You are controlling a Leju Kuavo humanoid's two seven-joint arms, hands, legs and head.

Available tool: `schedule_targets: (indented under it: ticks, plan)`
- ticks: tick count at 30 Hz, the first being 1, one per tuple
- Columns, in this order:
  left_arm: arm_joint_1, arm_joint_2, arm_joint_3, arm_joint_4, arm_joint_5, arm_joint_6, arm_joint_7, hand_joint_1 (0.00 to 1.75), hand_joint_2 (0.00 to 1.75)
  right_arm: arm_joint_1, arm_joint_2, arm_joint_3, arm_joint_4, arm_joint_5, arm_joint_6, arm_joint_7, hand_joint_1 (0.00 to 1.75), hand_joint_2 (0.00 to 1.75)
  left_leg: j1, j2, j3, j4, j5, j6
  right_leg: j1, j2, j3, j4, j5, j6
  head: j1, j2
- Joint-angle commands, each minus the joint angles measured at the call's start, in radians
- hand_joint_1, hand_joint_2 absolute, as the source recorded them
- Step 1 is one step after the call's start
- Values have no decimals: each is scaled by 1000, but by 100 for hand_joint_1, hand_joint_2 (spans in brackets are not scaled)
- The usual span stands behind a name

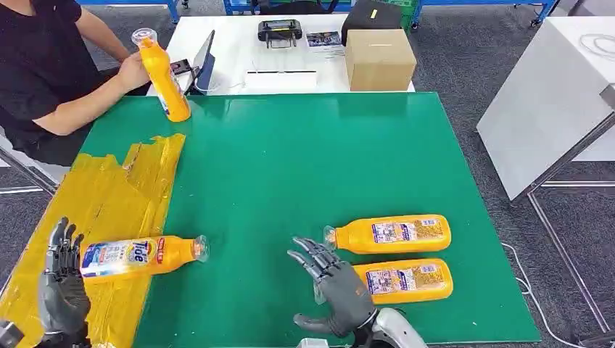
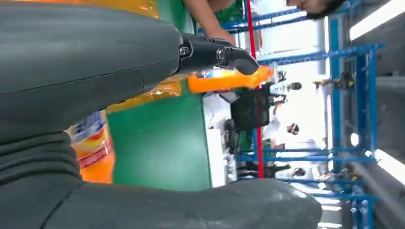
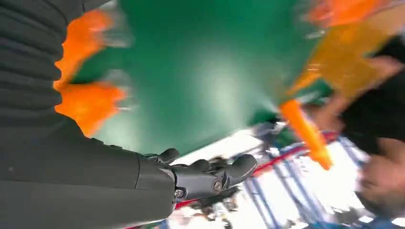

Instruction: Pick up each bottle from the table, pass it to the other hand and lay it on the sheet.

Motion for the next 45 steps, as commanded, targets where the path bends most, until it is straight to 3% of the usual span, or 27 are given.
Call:
schedule_targets:
  ticks: [1, 4, 10, 21, 36, 45]
  plan:
    - [-7, -156, 126, -53, -8, -128, 3, 0, 0, 84, -116, -122, -62, 2, -20, 65, 0, 175, 0, 0, 2, 0, -1, 1, 0, 0, 2, -1, -1, 0, -1, 0]
    - [11, -174, 113, -95, -33, -121, 3, 0, 0, 131, -150, -170, -114, -2, -30, 83, 0, 175, 1, -4, 0, 2, -2, 1, 0, -4, 2, -1, -2, 1, -1, 0]
    - [11, -169, 106, -110, -46, -101, 3, 0, 0, 139, -160, -177, -126, 3, -15, 102, 0, 175, 0, 1, 0, 0, -2, 1, 1, 2, 1, -1, 0, 0, -1, 0]
    - [18, -145, 73, -92, -16, -102, 3, 0, 0, 261, -339, -256, -213, -40, 77, 165, 0, 175, -1, -3, 0, 1, -2, 2, -1, -2, 1, -1, -1, 1, -1, 0]
    - [1, -144, 68, -68, -16, -124, 3, 0, 0, 220, -400, -264, -147, 11, 149, 249, 0, 175, -2, 0, 1, -1, -2, 3, -2, 1, 1, -3, 0, 1, -1, 0]
    - [-13, -135, 44, -40, -17, -132, 3, 0, 0, 68, -349, -270, 21, 65, 197, 238, 0, 175, -1, 3, 2, -2, -1, 3, -1, 4, 1, -4, 2, 1, -1, 0]
